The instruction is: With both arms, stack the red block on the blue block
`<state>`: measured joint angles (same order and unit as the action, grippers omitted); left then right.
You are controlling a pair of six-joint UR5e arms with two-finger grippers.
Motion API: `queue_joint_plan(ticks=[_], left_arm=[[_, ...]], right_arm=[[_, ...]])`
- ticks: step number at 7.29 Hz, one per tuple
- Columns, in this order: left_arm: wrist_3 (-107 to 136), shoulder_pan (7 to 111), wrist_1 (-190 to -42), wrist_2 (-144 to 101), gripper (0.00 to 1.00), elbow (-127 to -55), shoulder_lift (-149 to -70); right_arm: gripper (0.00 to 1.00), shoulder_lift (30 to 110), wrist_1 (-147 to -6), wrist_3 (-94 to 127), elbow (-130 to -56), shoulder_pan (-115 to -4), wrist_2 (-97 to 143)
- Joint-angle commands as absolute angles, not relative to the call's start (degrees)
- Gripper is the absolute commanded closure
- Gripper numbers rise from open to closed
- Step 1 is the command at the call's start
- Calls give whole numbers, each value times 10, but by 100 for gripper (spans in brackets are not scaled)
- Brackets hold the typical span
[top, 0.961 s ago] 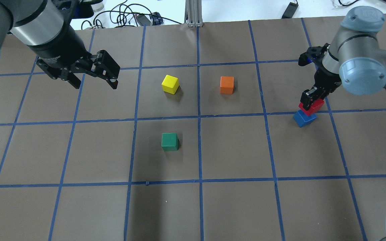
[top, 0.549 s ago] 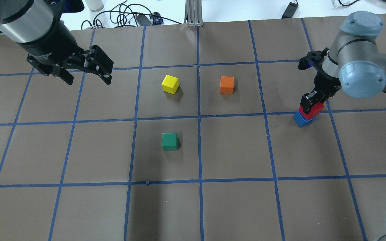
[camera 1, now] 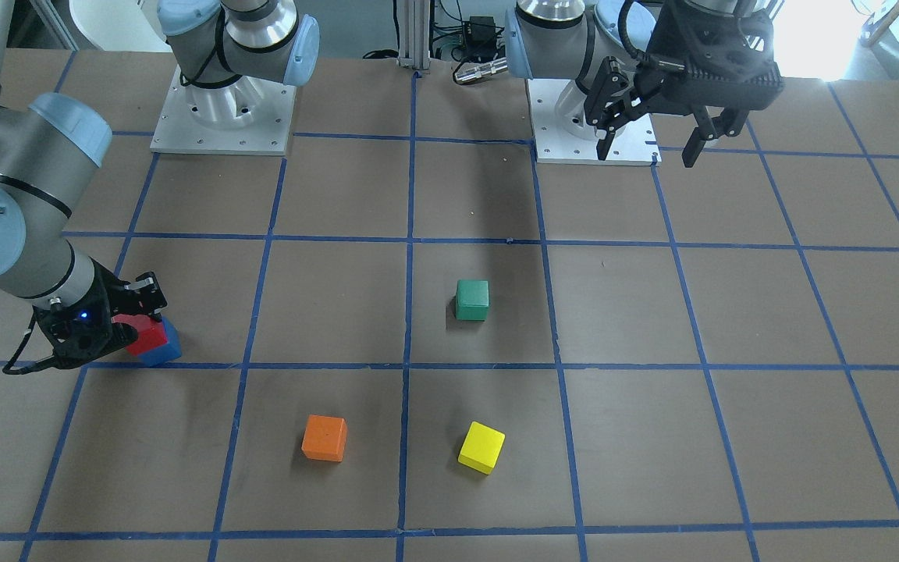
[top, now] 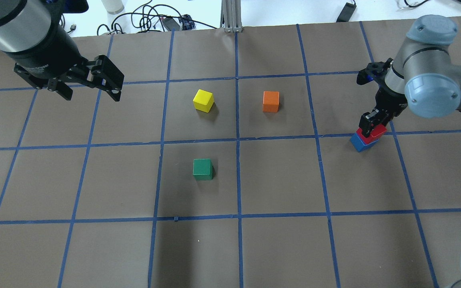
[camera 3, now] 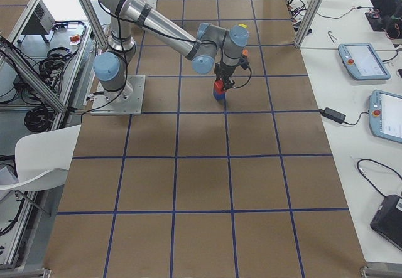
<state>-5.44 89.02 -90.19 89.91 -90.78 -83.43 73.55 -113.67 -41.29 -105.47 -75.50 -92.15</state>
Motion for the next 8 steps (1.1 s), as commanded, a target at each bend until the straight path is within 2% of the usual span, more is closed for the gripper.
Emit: queue_joint_plan(ticks=[1,4,6,8], left_arm=[[-57,891,-869,900,0,-930,-825],[-54,889,-880,901,0,-941,-799],[-57,890,-878,901,0,-949,-799],[-55,891,-873,901,0,-970,-789]], right_arm=[[2,734,-1136,-397,-1052,-755,-922],[0,766,-1081,-303,-1018,-758,-925],[0,794,-934,-257,-923,-768,-918],[0,800,-842,-170,-831,-835,-912]])
